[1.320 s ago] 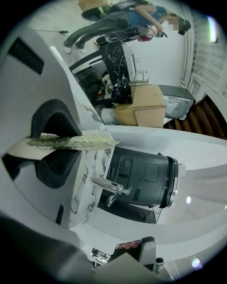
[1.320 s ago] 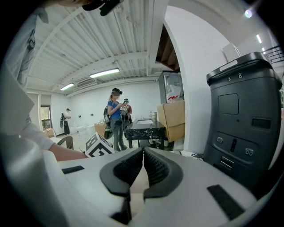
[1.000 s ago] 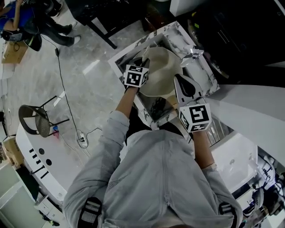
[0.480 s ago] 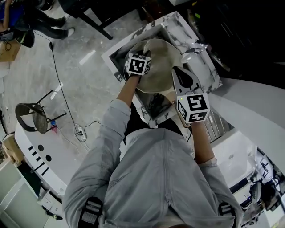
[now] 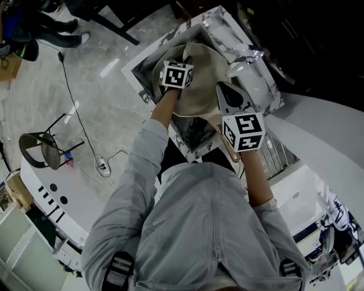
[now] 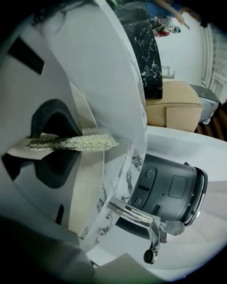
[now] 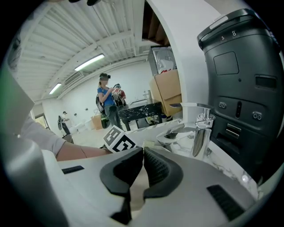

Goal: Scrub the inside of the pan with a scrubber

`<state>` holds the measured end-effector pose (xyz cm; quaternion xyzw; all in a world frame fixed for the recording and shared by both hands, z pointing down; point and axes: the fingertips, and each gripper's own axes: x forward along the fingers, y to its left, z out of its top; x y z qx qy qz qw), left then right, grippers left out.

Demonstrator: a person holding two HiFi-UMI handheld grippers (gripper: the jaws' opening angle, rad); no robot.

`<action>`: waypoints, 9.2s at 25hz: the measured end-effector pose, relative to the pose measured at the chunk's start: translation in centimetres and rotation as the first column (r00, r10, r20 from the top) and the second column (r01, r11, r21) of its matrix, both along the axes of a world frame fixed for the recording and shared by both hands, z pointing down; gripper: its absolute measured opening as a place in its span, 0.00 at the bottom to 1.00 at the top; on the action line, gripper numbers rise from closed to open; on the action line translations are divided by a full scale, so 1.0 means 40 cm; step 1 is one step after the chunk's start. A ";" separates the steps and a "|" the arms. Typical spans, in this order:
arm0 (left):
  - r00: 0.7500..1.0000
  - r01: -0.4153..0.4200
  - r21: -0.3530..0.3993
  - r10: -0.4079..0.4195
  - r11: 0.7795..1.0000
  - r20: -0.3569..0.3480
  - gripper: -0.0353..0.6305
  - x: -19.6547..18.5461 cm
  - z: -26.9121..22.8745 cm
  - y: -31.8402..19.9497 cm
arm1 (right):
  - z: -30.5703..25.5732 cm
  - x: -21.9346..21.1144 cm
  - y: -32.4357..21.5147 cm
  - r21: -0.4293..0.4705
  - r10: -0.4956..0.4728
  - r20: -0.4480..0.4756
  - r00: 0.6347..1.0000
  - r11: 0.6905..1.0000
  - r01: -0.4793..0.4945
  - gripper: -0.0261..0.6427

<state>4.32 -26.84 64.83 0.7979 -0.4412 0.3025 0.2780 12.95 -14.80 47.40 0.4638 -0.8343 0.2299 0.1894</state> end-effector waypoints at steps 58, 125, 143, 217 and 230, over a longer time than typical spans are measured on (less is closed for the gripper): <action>0.099 -0.937 -0.334 0.837 -0.104 -0.539 0.15 0.101 -0.119 0.598 | 0.027 0.060 0.030 -0.040 0.045 -0.037 0.998 0.998 -0.046 0.09; 0.460 -0.589 -0.543 0.801 0.599 0.384 0.15 -0.080 0.197 0.128 | 0.111 0.020 -0.018 -0.132 0.043 -0.032 0.999 0.990 -0.047 0.09; 0.653 -0.577 -0.476 0.725 0.664 0.219 0.15 0.068 0.208 0.097 | 0.128 0.080 -0.020 -0.150 0.033 -0.011 0.999 0.988 -0.034 0.09; 0.105 -0.456 -0.888 0.994 0.056 0.008 0.15 -0.174 0.165 0.333 | 0.125 0.101 0.008 -0.160 0.084 -0.015 0.996 0.983 -0.085 0.09; 0.412 -0.597 -0.633 0.866 0.492 0.284 0.15 -0.052 0.198 0.136 | 0.125 0.118 0.015 -0.153 0.250 -0.027 0.968 0.956 -0.251 0.09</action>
